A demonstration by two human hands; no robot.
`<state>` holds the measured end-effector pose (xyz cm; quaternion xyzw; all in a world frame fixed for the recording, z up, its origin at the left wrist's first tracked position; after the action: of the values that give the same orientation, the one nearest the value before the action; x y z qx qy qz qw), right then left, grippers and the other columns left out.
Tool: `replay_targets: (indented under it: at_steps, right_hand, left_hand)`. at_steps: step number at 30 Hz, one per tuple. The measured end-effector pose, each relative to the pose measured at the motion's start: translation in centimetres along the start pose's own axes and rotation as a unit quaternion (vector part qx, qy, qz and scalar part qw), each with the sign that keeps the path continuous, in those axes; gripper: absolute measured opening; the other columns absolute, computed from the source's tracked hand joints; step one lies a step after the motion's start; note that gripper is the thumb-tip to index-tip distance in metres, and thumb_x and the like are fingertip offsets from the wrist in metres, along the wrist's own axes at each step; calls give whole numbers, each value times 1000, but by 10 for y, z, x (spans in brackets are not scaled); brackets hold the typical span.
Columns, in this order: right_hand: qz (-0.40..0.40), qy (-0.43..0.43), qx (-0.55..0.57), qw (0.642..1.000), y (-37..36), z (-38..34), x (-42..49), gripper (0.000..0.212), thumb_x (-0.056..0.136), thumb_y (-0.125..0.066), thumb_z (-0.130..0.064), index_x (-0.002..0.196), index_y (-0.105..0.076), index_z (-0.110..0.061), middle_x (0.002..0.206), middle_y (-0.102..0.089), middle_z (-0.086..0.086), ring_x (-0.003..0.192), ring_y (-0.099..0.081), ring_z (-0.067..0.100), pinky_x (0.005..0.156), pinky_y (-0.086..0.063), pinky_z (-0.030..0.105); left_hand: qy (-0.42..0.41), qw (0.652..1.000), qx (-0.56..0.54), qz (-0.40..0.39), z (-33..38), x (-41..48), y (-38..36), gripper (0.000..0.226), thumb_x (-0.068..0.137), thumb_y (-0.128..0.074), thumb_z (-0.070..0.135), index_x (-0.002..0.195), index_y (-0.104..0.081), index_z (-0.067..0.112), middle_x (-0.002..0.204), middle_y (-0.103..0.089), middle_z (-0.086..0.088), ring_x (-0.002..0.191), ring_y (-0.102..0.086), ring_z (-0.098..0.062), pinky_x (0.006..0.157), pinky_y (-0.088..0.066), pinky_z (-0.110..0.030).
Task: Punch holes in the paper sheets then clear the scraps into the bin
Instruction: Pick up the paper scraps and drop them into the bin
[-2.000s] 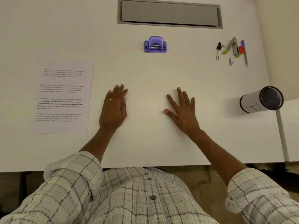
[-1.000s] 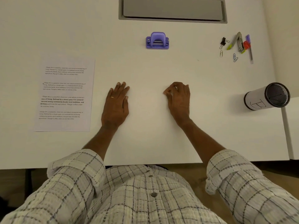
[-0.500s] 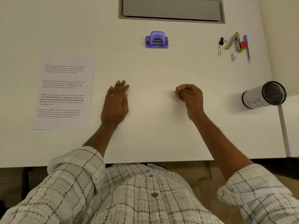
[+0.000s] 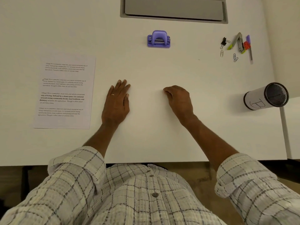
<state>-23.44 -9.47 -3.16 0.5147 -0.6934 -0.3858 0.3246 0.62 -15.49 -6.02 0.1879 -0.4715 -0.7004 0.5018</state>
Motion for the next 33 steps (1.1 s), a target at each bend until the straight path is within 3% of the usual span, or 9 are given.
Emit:
replay_targets:
  at_steps: [6,11,15,17,20,22,24,27,33]
  right_hand:
    - [-41,48,-79,995,-10,-17,16,16,94,-56,-6,107,-65,-9,88,-66,8,76,-62,29,58,-51,36]
    - [-69,55,-117,989,-15,-18,21,17,95,-50,0,106,-63,-2,92,-64,15,84,-58,33,63,-48,41]
    - [-38,-93,37,994,1,12,20,16,88,-58,-5,101,-69,-7,88,-69,4,78,-63,18,72,-52,31]
    - [-4,-242,242,939,11,44,9,17,85,-66,-7,101,-72,-9,82,-69,-2,70,-62,8,69,-50,23]
    - [32,-348,543,764,18,65,-8,12,90,-68,-1,101,-70,-4,76,-67,3,66,-61,11,70,-53,24]
    - [50,-366,622,690,34,75,-16,9,93,-65,0,97,-69,-7,74,-70,1,67,-65,10,69,-56,21]
    - [68,-368,655,656,58,90,-23,11,96,-61,-1,96,-68,-9,73,-71,0,67,-66,9,68,-56,19]
    - [116,-353,631,681,115,126,-32,11,96,-60,-2,97,-66,-12,73,-71,-3,67,-65,7,70,-54,18]
    - [190,-331,293,877,250,209,-69,21,83,-75,-19,104,-76,-14,70,-74,-12,70,-67,6,76,-56,22]
  left_hand:
    - [-5,1000,0,3,0,0,0,43,107,-42,15,149,-51,13,160,-45,-3,154,-33,-18,126,-27,-46]
    - [-6,1000,-6,8,1,0,2,43,107,-43,14,149,-51,13,160,-46,-3,154,-35,-18,127,-27,-46]
    - [0,1000,-9,-5,-1,1,0,43,107,-42,15,149,-51,12,160,-45,-3,154,-34,-18,128,-25,-45]
    - [3,1000,-8,-14,-1,1,-1,44,107,-42,16,149,-50,12,161,-44,-3,154,-32,-17,128,-25,-45]
    - [5,1000,-9,-18,-2,1,-1,44,107,-41,16,149,-50,12,161,-44,-3,155,-32,-17,128,-25,-44]
    - [8,1000,-7,-24,-2,1,-2,44,107,-41,16,150,-50,12,161,-43,-3,155,-31,-17,128,-25,-44]
    - [9,999,-6,-30,-2,1,-2,44,107,-41,16,150,-49,13,162,-43,-2,155,-31,-16,128,-24,-44]
    - [14,999,-4,-37,-4,1,-2,45,108,-40,17,151,-48,14,162,-42,-2,156,-29,-16,129,-23,-44]
    - [4,1000,-1,-28,-3,0,1,43,107,-41,15,149,-51,11,161,-44,-5,154,-33,-21,128,-24,-47]
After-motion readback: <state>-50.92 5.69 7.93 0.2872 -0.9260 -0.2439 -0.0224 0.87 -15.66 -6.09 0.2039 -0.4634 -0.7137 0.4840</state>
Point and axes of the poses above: each hand's wrist, its own x-axis towards the middle knuckle, its own y-axis out of the back of the hand, z = x × y, the point moved 10 cm from there along x, towards the middle knuckle
